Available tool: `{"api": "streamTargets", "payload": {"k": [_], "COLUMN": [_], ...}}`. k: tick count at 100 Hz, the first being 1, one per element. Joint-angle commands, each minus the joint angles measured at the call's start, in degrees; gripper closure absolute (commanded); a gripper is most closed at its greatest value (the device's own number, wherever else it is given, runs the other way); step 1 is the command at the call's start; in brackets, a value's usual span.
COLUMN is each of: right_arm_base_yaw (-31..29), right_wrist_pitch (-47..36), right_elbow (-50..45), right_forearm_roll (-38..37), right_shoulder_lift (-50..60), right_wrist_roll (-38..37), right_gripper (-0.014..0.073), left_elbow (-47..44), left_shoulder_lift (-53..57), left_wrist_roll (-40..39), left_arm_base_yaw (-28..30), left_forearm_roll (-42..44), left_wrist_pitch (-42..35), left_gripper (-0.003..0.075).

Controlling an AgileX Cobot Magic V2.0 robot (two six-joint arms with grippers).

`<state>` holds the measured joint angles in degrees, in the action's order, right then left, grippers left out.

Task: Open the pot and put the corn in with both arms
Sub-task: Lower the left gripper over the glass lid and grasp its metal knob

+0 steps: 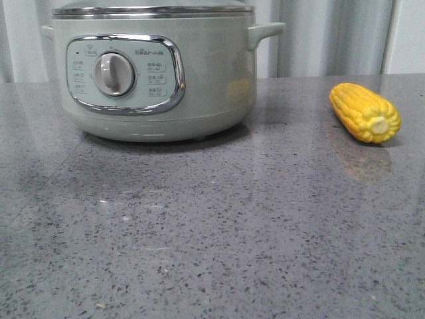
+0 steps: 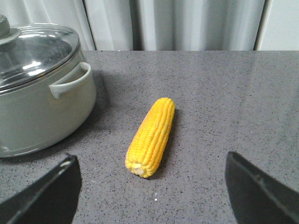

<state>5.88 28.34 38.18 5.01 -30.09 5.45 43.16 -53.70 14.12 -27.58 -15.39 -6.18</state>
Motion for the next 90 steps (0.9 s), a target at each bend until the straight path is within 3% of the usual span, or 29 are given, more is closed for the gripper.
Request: {"api": "streamTargets", "payload": {"k": [1, 36, 90], "right_arm_base_yaw": [-0.22, -0.22, -0.22], "right_wrist_pitch": [-4.31, -3.96, -2.01], "right_elbow": [2.05, 2.05, 2.05], "right_forearm_roll": [-0.42, -0.42, -0.42], "right_shoulder_lift": [-0.63, -0.63, -0.63], "right_wrist_roll": [0.59, 0.59, 0.59], "right_gripper": [0.0062, 0.0063, 0.0063], "left_elbow": [6.03, 24.33, 30.02], "left_shoulder_lift": [-6.89, -29.34, -38.52], "left_wrist_roll": [0.29, -0.83, -0.86], "left_arm_base_yaw": [-2.43, -3.5, -4.45], "left_forearm_roll": [0.23, -0.14, -2.88], "left_wrist_pitch": [-9.3, -7.32, -3.3], "left_gripper": [0.0258, 0.0258, 0.0258]}}
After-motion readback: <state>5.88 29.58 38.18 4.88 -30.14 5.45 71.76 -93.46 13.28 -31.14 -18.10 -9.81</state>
